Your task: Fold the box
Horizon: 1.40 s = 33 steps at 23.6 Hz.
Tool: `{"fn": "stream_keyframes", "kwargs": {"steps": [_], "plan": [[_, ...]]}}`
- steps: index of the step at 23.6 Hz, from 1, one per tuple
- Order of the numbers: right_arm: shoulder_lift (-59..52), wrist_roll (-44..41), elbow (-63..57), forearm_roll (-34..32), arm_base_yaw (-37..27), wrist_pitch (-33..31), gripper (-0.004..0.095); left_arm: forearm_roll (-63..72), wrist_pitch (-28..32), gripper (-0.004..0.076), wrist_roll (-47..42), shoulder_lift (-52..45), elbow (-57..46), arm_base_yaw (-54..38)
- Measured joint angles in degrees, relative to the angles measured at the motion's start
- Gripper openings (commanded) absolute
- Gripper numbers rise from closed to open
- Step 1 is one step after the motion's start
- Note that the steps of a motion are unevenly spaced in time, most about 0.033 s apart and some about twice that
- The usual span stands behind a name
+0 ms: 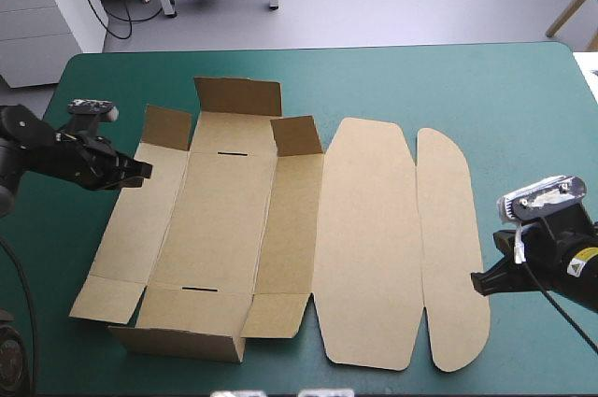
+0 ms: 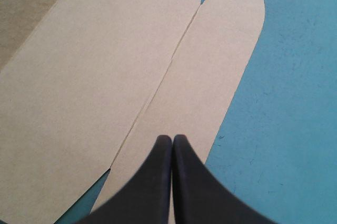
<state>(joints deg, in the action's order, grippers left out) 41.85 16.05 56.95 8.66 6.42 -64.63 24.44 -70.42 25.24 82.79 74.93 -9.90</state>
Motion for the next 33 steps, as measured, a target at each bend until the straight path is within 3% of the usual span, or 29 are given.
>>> {"fn": "stream_keyframes", "kwargs": {"steps": [7, 12, 15, 16, 18, 20, 33], "plan": [[-3.5, -0.3, -0.7, -0.3, 0.0, -2.8, -0.0019, 11.4, 0.0, 0.0015, 7.4, 0.0, 0.1, -15.7], [-5.6, -0.3, -2.8, -0.8, 0.0, -3.5, -0.0019, 12.4, 0.0, 0.0029, 7.7, 0.0, 0.1, -22.3], [-6.2, -0.3, -4.8, -2.1, 0.0, -3.6, -0.0019, 12.5, 0.0, 0.02, 5.6, 0.0, 0.1, -27.6], [-6.2, -0.3, -5.0, -2.4, 0.0, -3.6, -0.0019, 12.6, 0.0, 0.0327, 5.5, 0.0, 0.1, -28.8], [-6.3, -0.3, -5.0, -2.7, 0.0, -3.2, -0.0019, 13.6, 0.0, 0.0489, 5.3, 0.0, 0.1, -30.9], [-6.3, -0.3, -5.0, -2.7, 0.0, -3.0, -0.002, 14.2, 0.0, 0.0565, 5.2, 0.0, 0.1, -31.7], [-6.3, -0.3, -5.0, -3.1, 0.0, -2.9, -0.0019, 9.7, -0.1, 0.0571, 2.9, 4.1, 0.1, -31.9]]}}
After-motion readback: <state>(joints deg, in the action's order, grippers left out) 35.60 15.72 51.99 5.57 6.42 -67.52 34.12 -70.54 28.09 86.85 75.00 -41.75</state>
